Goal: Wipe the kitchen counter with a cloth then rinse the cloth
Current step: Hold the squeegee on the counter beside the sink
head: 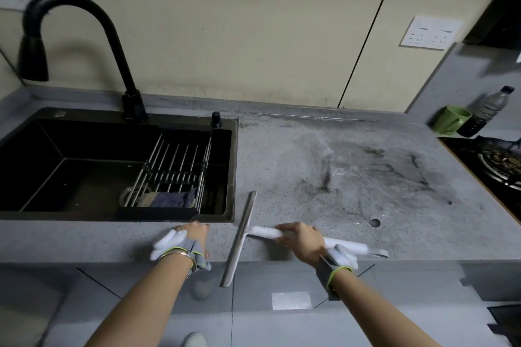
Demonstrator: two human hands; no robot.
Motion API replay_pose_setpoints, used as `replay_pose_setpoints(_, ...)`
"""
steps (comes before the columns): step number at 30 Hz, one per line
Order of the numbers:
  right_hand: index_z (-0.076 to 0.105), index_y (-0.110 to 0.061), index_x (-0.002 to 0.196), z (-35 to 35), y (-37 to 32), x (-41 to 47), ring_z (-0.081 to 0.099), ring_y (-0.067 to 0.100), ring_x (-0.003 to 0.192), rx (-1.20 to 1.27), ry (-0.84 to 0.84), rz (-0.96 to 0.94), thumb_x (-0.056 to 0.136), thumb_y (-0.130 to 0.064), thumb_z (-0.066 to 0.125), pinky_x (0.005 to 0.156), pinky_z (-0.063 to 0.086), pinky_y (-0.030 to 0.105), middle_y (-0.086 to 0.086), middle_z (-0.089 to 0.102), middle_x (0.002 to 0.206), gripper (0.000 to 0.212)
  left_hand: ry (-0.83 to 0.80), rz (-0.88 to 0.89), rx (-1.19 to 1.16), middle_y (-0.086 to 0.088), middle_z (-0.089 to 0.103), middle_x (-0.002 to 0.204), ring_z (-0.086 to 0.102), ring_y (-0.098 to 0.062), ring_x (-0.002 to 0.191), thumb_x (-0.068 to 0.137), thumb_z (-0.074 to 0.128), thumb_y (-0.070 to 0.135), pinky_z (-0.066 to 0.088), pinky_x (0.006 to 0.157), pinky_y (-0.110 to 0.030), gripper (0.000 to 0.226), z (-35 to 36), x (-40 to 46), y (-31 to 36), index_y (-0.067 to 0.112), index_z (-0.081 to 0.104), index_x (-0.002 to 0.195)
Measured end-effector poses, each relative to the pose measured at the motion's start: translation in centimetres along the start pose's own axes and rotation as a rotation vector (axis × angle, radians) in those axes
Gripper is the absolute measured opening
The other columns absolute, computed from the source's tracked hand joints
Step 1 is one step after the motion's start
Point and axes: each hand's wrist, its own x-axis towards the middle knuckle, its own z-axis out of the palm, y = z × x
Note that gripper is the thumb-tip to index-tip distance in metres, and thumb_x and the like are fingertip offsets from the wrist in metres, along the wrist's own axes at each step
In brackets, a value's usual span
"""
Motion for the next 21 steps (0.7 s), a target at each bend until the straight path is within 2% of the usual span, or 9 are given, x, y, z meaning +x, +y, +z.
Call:
replay_pose_setpoints(3,0.061,-0.036,0.119,0.1,-0.8,0.5,0.058,0.018,0.106,0.004,0.019,-0.012,0.09,-0.037,0.056,0.097,0.039,0.031,-0.005,0.066,0.117,0.029,-0.02,0.003,-0.013,-0.006,0.059,0.123,0.061,-0.022,0.106,0.075,0.072,0.042,0.045,0.072,-0.028,0.069,-0.1,0.1,-0.1,0.014,0.048,0.134)
replay_pose_setpoints(8,0.062,-0.039,0.116,-1.0,1.0,-1.1,0.061,0.012,0.098,0.02,0.034,0.012,0.088,-0.04,0.06,0.092,0.043,0.03,-0.009,0.068,0.111,0.028,-0.014,-0.005,-0.004,-0.008,0.059,0.125,0.061,-0.025,0.104,0.075,0.072,0.041,0.046,0.074,-0.031,0.071,-0.2,0.0,0.0,0.014,0.047,0.136)
replay_pose_setpoints(11,0.065,-0.041,0.11,-2.2,3.7,-3.1,0.063,0.005,0.085,0.034,0.05,0.057,0.084,-0.049,0.063,0.076,0.046,0.021,-0.013,0.07,0.1,0.028,-0.025,-0.006,-0.041,-0.005,0.063,0.122,0.054,-0.017,0.082,0.078,0.072,0.033,0.044,0.066,-0.025,0.059,-0.2,0.1,-0.1,0.016,0.055,0.131)
replay_pose_setpoints(14,0.067,-0.044,0.102,-3.5,6.5,-5.6,0.061,0.001,0.08,0.042,0.104,0.111,0.078,-0.054,0.066,0.061,0.039,0.01,-0.018,0.068,0.091,0.025,-0.009,-0.021,-0.05,-0.006,0.063,0.12,0.06,-0.018,0.088,0.078,0.068,0.039,0.046,0.069,-0.028,0.057,0.0,0.1,0.1,0.016,0.056,0.129)
replay_pose_setpoints(21,0.064,-0.051,0.083,-4.8,11.1,-10.0,0.064,0.009,0.077,0.039,0.153,0.23,0.079,-0.051,0.067,0.068,0.044,0.024,-0.012,0.07,0.08,0.005,0.059,-0.031,-0.045,-0.002,0.071,0.097,0.055,-0.017,0.067,0.072,0.07,0.045,0.041,0.057,-0.023,0.042,0.2,-0.1,0.7,0.017,0.069,0.102)
